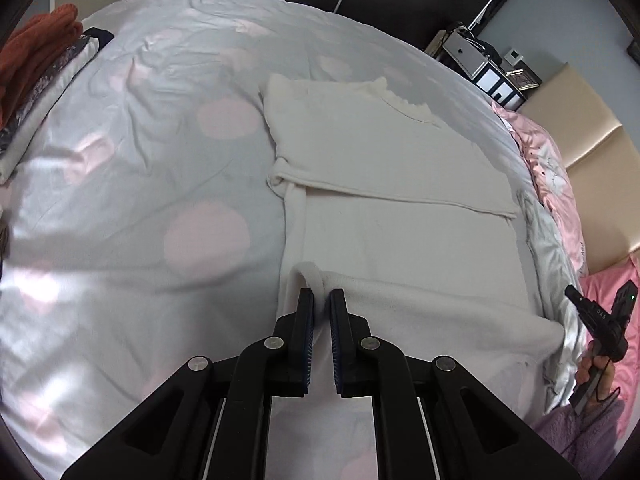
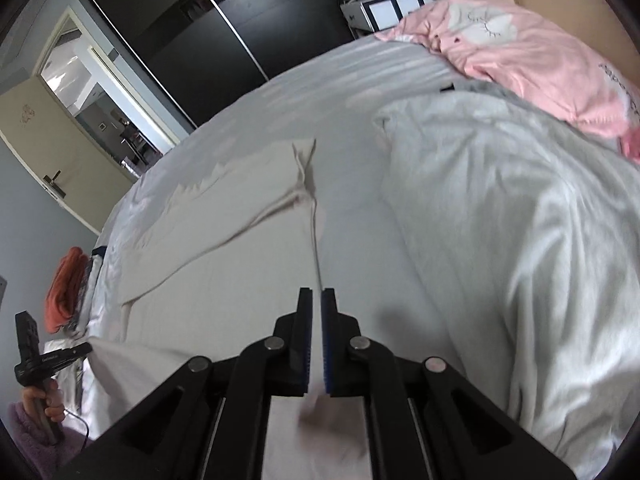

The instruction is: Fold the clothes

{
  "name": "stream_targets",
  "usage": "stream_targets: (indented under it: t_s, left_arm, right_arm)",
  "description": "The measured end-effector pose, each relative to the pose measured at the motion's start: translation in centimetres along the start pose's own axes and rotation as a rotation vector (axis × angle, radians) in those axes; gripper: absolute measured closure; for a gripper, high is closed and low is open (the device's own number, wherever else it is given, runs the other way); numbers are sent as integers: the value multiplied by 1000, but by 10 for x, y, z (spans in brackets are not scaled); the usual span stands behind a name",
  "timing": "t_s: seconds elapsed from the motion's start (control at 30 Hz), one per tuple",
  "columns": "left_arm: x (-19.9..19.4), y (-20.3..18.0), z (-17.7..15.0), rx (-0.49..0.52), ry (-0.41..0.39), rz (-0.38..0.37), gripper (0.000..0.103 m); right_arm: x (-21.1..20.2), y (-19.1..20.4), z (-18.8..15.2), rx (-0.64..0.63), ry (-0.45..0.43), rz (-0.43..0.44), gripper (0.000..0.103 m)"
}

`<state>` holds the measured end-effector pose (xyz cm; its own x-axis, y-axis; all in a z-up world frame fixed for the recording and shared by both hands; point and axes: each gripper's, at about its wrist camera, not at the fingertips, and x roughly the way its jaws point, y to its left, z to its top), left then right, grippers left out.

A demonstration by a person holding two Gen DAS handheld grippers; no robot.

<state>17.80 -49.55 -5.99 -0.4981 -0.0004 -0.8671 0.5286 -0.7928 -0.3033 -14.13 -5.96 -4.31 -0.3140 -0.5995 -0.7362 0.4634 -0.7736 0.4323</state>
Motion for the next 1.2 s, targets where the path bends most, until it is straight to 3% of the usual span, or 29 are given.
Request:
stream_targets:
  t_s: [0.07, 0.23, 0.37, 0.47, 0.6, 0.7, 0.8, 0.93, 1.03, 1.2]
  left_arm:
    - [19, -2, 8, 16, 17, 34, 95]
    - [56, -4, 17, 38, 74, 86, 94]
    - [72, -7, 20, 64, 99, 109, 91]
    - [64, -18, 18, 132, 99, 129, 90]
    - [41, -39, 11, 256, 97, 148, 74]
    - [23, -55, 6, 350, 96, 162, 73]
    - [6, -71, 1, 443, 94, 176, 73]
    - [-13, -90, -7, 571, 99, 196, 70]
    - [-1, -92, -24, 696, 152, 227, 65]
    - [20, -95, -52, 904, 242, 278, 63]
  right_arm:
    - [17, 1, 9, -6, -17, -9, 99]
    - [69, -15, -1, 11, 86, -28, 99]
    - [76, -23, 2, 35, 77, -8, 96]
    - [69, -20, 5, 22, 54, -16, 95]
    - [37, -3, 10, -32, -6, 14, 95]
    - [12, 14, 10, -84, 8, 39, 89]
    - [0, 42, 5, -173, 108, 86, 83]
    - [-4, 94, -14, -432, 293, 63, 83]
    - [-4, 124, -41, -613, 434, 45, 82]
    - [17, 146, -91, -910, 603, -93, 65]
